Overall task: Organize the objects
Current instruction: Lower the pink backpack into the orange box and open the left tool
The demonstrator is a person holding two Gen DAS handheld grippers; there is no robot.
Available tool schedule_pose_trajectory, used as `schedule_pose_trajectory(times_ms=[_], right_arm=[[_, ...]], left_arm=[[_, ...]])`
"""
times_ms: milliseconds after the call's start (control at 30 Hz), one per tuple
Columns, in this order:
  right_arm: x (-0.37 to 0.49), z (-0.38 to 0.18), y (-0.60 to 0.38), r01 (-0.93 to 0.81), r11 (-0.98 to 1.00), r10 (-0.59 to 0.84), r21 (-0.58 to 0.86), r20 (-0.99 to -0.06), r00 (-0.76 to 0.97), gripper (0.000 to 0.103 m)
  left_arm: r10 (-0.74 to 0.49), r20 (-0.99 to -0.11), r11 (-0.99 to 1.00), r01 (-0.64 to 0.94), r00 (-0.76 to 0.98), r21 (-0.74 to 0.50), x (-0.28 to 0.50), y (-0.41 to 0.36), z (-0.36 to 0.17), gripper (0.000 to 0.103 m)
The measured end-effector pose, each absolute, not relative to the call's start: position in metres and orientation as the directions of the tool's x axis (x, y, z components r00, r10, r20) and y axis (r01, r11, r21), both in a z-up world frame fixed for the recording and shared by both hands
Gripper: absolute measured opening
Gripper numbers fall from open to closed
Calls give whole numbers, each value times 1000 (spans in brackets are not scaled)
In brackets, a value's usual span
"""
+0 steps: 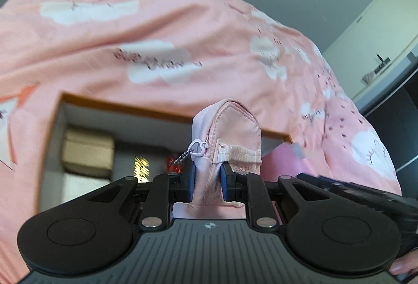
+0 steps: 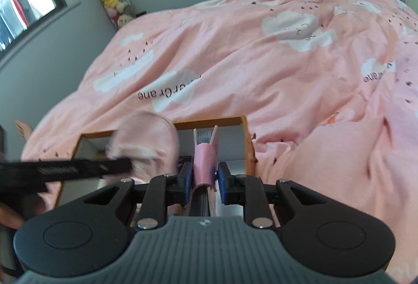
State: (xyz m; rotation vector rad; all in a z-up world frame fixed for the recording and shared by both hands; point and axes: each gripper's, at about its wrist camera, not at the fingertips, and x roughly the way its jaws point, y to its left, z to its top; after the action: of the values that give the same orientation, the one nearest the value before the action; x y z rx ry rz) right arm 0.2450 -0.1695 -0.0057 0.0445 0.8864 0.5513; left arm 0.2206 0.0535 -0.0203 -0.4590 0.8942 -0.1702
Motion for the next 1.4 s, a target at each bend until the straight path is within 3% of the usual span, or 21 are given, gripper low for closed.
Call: schedule_pose_trajectory(times_ms=[333,600,1133,1233,1267,1300,1400], right_arm=[[268,-48,-119,-420,886,396,199,-797,457,22],[283,-69,-112,-353,898,398,263,-828,395,22],[266,-66,-87,-586,802,231,-117,-844,484,25],[261,-65,-87,-633,757,228,-161,-844,486,32],[259,-64,-87,-640,745,218,-187,-839,499,46],[258,-63,-89,-642,737,210,-210,-832,513,49],[258,-61,-94,-680,703,222,-208,-844,488,47]], left_arm=[[-328,-701,890,-43,633,-455,221,69,-26,22],[-343,-697,886,-29,629,-462,225,71,-31,22],[-358,-697,884,-15,621,-467,226,71,-33,22],[-361,-698,886,-5,618,-463,226,69,-33,22],[-362,-698,887,-3,618,-462,226,68,-33,22],[-362,-699,887,-2,617,-461,226,68,-32,22],[-364,-698,888,3,617,-460,226,67,-32,22]])
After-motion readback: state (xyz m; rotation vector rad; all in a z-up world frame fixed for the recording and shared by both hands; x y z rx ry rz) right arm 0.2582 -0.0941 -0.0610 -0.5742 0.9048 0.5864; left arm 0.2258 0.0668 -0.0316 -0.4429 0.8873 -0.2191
